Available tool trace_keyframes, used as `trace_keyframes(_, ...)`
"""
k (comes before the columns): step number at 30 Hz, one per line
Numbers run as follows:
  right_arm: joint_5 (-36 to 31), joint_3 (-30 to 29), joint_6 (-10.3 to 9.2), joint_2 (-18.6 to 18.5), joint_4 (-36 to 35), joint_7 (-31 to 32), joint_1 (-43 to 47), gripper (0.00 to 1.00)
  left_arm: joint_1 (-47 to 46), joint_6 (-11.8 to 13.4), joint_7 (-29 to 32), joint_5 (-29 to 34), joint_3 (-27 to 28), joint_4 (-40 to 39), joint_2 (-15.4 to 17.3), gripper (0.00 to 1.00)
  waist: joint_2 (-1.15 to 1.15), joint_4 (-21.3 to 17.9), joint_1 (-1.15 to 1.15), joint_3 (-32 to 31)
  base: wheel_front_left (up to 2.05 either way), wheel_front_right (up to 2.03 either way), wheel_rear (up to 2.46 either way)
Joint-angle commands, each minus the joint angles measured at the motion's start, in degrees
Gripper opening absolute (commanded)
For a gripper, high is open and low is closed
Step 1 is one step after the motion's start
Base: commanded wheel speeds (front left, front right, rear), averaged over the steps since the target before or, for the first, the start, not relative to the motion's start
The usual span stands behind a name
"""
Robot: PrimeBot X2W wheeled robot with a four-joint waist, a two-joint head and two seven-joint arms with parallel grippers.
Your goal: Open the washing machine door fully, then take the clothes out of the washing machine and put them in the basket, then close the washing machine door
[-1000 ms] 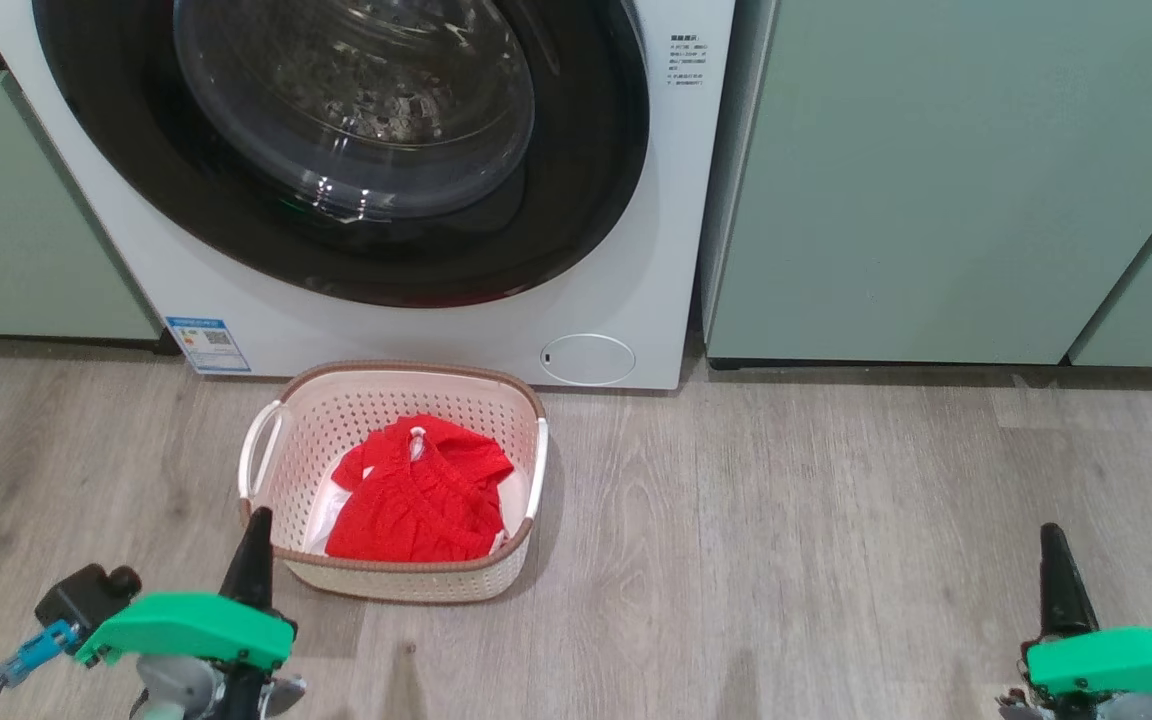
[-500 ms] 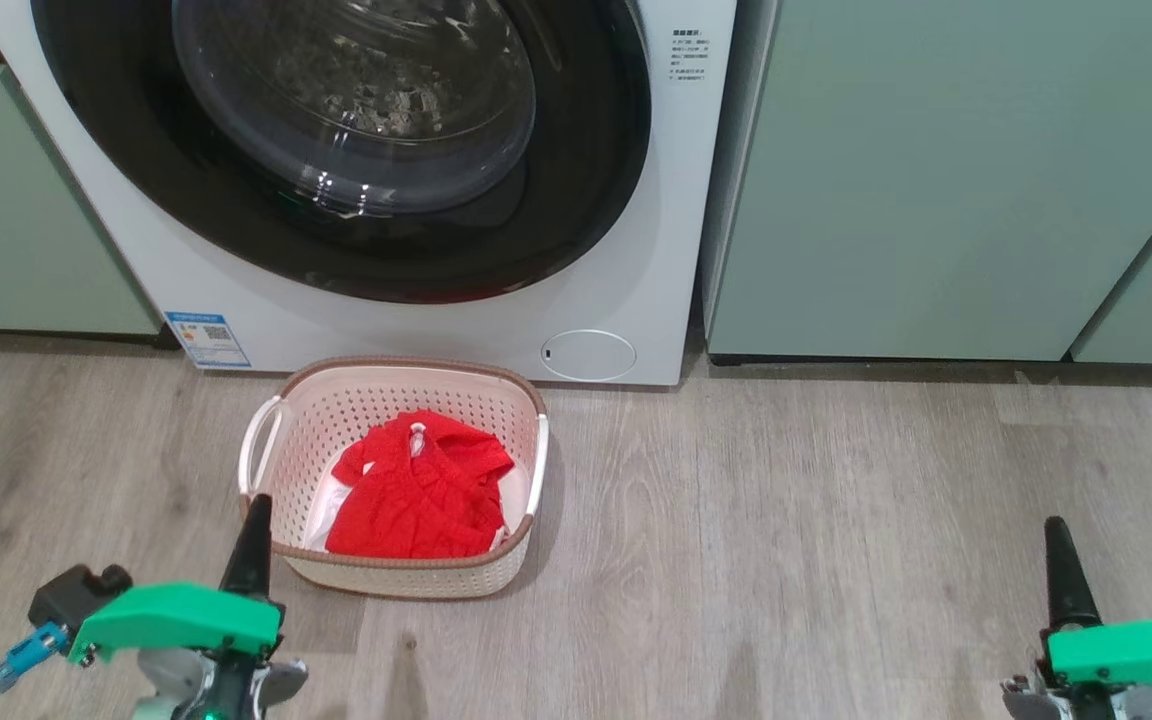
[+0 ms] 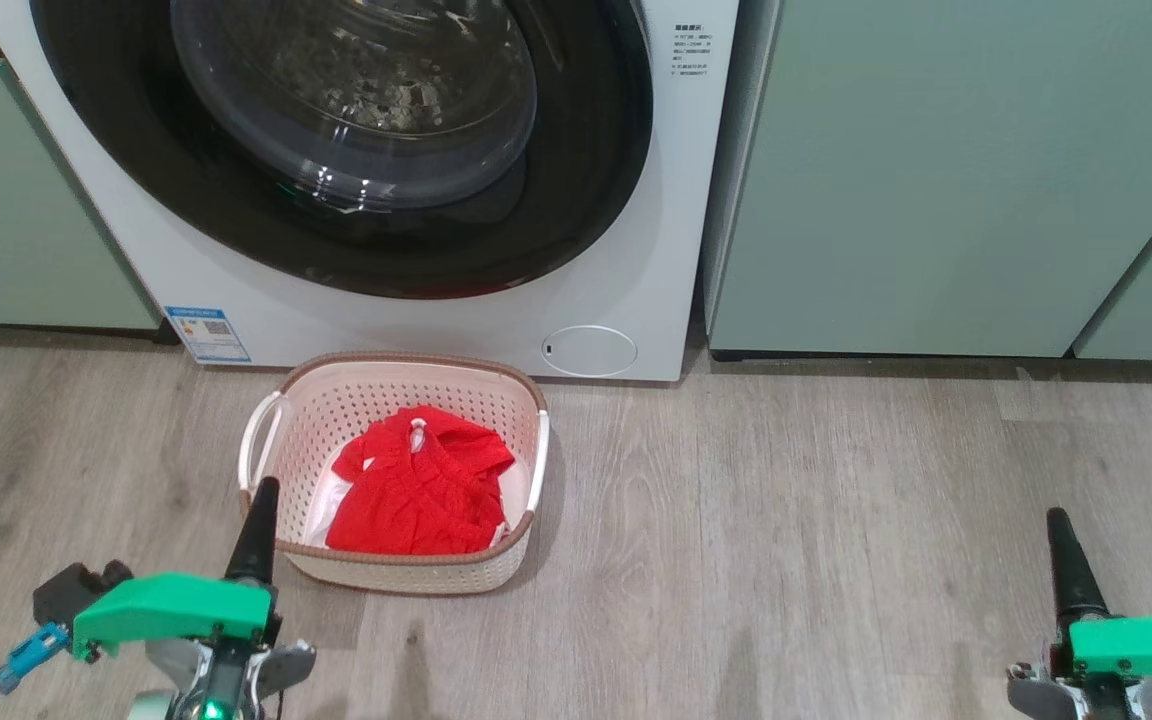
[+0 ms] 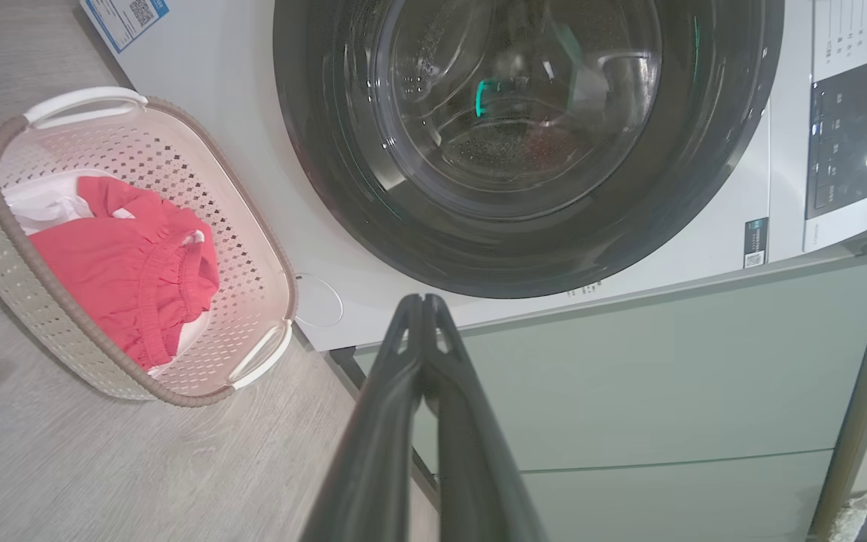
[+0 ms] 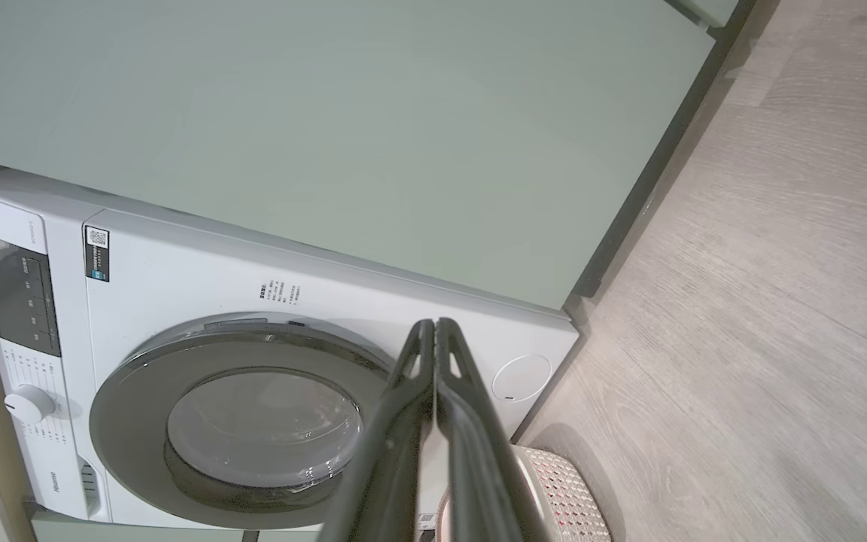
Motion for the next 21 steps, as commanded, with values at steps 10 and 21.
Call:
trace_keyframes(10,6.85,0.37,-0.03,-0.80,-2.70,2.23,-3.75,0.00,-1.63,0.02,2.02,-6.16,2.95,-4.01,-0.46,0.00,0.00,0.07,0.00,0.26,0.00,0.00,0.00)
trace_keyframes(21,13.47,0.07,-0.04,-0.86,-3.22,4.08,-4.40,0.00,-1.41,0.03,3.86,-12.15,4.01,-6.04,-1.33,0.00,0.00,0.14,0.00,0.55,0.00,0.00,0.00)
